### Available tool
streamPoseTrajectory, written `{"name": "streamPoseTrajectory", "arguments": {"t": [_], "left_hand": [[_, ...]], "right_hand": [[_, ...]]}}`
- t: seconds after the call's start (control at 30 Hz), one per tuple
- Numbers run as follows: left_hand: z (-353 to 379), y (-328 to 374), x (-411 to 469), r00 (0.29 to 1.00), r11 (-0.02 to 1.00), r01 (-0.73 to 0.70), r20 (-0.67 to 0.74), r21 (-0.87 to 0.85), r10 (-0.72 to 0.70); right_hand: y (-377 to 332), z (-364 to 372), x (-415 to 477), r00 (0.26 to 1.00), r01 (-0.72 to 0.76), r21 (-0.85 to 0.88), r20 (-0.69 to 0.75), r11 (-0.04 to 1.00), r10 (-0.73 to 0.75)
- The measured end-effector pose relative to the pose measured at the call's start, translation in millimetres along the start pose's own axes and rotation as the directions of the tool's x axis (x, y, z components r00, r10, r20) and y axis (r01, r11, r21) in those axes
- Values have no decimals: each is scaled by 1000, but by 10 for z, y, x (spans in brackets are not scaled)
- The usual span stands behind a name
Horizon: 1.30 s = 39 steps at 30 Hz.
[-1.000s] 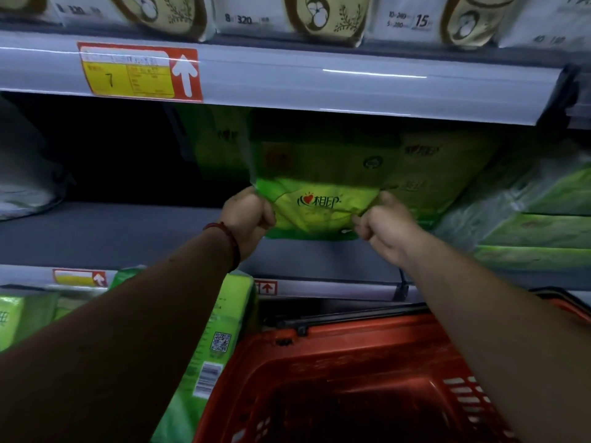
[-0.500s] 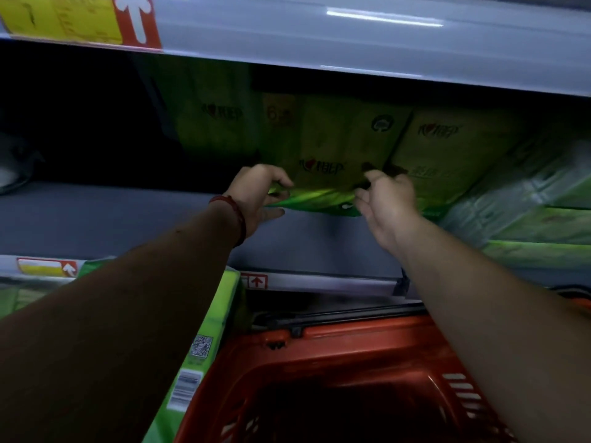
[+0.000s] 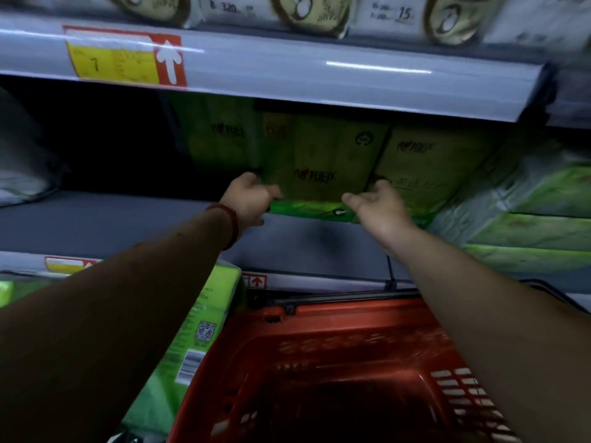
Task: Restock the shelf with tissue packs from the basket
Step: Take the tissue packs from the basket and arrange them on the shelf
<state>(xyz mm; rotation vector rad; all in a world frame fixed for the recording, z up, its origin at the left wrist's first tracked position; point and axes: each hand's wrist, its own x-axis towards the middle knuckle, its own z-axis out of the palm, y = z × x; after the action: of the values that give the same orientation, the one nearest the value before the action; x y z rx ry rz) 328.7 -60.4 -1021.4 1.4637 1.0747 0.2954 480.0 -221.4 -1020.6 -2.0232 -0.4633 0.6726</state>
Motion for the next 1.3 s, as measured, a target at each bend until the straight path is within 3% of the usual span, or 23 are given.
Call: {"name": "streamPoseTrajectory", "arguments": {"t": [0.13, 0.27, 0.43, 0.7, 0.8, 0.9, 1.03, 1.17, 1.3], "left_hand": [[21, -16, -416, 985, 946, -172, 54, 276, 164], [-27, 199, -1032, 938, 760, -339, 141, 555, 316], [23, 393, -1868, 898, 692, -433, 214, 577, 384], [354, 536, -2949, 857, 594, -516, 363, 617, 367], [524, 493, -3194, 840, 519, -540, 461, 663, 286], [720, 319, -3338, 817, 420, -570, 540, 706, 201], [1005, -120, -3348, 785, 342, -599, 615, 724, 71], [1231, -537, -3234, 777, 240, -592, 624, 770, -86], [1321, -792, -3176, 741, 197, -643, 666, 740, -85]], "right_hand": [[-84, -124, -323, 992, 120, -184, 48, 975, -113], [-241, -340, -808, 956, 291, -353, 128, 889, -262], [-412, -794, -1563, 883, 470, -500, 283, 727, -375], [-295, -1494, -2476, 846, 533, -567, 382, 628, -373], [-105, -1660, -2682, 845, 533, -593, 411, 604, -343], [185, -1745, -2799, 863, 493, -584, 422, 645, -278], [632, -1777, -2840, 864, 436, -634, 494, 639, -99], [891, -1763, -2773, 806, 323, -756, 535, 569, 253], [1083, -1721, -2722, 793, 360, -863, 483, 355, 371]]}}
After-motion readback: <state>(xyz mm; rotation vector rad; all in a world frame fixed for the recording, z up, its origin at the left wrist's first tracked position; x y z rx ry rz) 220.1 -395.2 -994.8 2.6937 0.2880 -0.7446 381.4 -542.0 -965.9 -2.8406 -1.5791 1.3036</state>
